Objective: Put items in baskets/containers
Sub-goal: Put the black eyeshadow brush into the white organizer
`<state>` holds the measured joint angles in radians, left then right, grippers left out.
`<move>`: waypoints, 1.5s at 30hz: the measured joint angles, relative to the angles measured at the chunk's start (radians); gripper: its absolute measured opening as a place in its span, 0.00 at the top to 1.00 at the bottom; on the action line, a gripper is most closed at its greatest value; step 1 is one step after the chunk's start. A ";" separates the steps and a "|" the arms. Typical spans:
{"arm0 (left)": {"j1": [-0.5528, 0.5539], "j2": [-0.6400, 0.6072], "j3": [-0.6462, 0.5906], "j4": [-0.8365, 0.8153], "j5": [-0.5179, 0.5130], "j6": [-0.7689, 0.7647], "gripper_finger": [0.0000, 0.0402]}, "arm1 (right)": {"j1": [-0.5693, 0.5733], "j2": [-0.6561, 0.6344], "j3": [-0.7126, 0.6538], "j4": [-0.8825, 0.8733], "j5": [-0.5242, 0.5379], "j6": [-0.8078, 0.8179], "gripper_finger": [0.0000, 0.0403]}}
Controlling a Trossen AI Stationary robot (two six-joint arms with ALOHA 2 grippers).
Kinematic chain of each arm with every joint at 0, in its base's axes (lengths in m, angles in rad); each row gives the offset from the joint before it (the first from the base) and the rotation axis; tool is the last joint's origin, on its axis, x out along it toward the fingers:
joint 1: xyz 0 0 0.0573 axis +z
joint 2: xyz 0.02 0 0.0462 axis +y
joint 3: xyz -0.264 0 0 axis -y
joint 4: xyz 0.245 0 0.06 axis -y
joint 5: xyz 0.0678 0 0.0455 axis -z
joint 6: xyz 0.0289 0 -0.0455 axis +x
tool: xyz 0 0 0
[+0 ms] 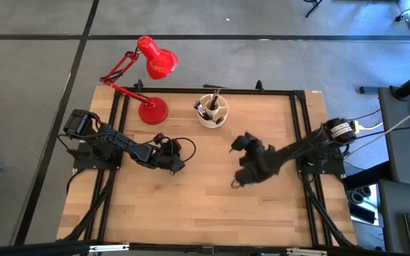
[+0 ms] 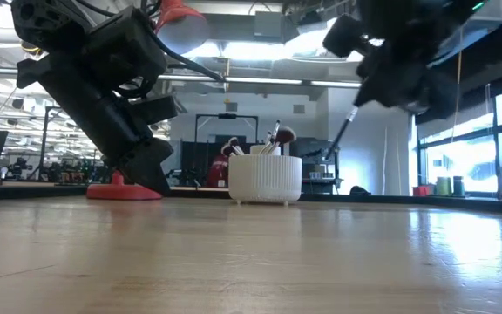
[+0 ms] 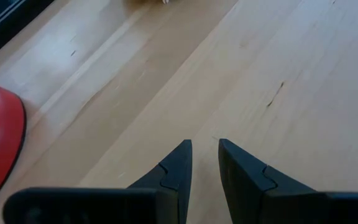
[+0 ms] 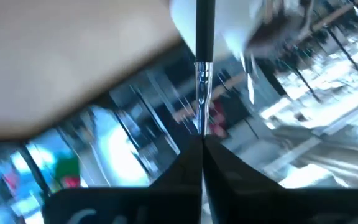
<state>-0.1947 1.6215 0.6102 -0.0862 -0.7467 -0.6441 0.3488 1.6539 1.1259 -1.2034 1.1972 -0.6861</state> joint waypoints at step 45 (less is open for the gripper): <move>0.000 0.000 0.000 0.000 -0.006 0.011 0.81 | -0.621 0.095 0.218 0.734 -0.130 -0.855 0.99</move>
<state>-0.1947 1.6215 0.6102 -0.0864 -0.7532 -0.6331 -0.2722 1.7485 1.3437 -0.4698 1.0672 -1.5407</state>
